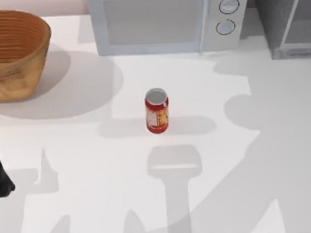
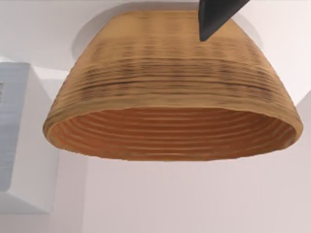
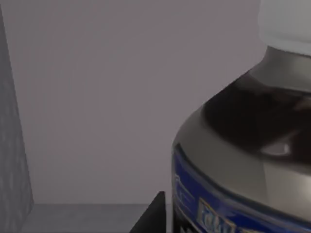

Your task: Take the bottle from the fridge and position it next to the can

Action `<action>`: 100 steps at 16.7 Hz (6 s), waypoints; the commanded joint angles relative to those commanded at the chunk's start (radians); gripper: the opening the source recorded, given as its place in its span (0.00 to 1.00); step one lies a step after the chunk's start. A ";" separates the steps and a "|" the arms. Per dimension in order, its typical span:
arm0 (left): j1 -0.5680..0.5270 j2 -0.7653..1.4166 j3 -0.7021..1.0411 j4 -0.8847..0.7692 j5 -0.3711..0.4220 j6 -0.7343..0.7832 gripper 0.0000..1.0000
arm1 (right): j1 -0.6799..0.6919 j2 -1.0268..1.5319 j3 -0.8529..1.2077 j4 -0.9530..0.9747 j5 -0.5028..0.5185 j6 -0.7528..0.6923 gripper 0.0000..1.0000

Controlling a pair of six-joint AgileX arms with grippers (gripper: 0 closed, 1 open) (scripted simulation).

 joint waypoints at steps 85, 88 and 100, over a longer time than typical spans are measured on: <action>0.000 0.000 0.000 0.000 0.000 0.000 1.00 | 0.934 -0.201 -0.779 0.570 0.921 -0.008 1.00; 0.000 0.000 0.000 0.000 0.000 0.000 1.00 | 0.903 -0.294 -0.781 0.520 0.874 -0.011 1.00; 0.000 0.000 0.000 0.000 0.000 0.000 1.00 | 0.504 -1.310 -1.022 -0.201 0.501 -0.026 1.00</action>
